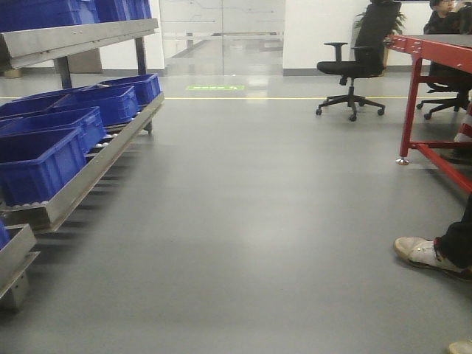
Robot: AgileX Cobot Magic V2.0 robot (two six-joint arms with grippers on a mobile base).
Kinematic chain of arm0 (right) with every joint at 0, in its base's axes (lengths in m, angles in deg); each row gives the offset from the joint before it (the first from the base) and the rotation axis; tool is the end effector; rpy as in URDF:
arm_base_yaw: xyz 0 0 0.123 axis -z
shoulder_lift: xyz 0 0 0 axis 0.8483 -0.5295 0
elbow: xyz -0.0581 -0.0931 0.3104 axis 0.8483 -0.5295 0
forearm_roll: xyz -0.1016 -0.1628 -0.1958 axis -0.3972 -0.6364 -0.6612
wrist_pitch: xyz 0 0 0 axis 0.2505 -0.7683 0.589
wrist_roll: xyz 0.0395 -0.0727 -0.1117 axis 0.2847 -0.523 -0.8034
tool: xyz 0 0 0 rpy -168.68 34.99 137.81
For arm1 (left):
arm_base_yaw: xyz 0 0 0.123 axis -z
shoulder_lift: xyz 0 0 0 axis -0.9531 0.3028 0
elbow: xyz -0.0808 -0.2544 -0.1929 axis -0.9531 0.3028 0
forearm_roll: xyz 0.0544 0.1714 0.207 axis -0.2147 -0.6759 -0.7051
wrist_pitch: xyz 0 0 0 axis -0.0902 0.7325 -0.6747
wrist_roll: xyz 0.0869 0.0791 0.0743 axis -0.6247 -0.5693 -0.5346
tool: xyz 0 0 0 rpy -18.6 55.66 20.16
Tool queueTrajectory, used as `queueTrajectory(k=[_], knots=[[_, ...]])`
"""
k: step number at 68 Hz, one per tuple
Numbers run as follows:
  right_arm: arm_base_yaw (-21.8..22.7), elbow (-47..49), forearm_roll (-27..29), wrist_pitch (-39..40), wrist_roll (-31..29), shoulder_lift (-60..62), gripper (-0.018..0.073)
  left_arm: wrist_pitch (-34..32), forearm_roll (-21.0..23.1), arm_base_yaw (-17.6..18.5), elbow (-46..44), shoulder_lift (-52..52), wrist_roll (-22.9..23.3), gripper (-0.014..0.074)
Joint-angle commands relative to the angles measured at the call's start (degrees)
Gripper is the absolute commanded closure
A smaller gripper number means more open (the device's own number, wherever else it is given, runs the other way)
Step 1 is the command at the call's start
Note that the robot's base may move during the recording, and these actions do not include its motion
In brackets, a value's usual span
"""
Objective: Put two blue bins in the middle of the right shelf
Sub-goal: 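Drive across the floor carrying the bin in both grippers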
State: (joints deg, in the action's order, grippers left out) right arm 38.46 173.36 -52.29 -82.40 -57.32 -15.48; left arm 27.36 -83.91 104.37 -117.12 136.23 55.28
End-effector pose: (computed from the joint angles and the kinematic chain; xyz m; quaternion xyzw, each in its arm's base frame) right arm 0.3373 0.1190 0.5089 -0.0808 0.8241 0.1316 0.5450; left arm 0.3672 -0.2023 0.5204 0.1383 0.8415 -0.1083 0.5109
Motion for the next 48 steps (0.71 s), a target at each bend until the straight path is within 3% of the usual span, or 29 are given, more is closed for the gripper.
queueTrajectory(k=[1,48], knots=[[-0.7,0.9,3.8,5.6,-0.5,0.5,0.0713,-3.7,5.0,1.1,-0.7,-0.7,-0.4,0.0707],[-0.7,0.9,3.8,5.6,-0.5,0.5,0.0713,-3.7,5.0,1.1,-0.7,-0.7,-0.4,0.0707]])
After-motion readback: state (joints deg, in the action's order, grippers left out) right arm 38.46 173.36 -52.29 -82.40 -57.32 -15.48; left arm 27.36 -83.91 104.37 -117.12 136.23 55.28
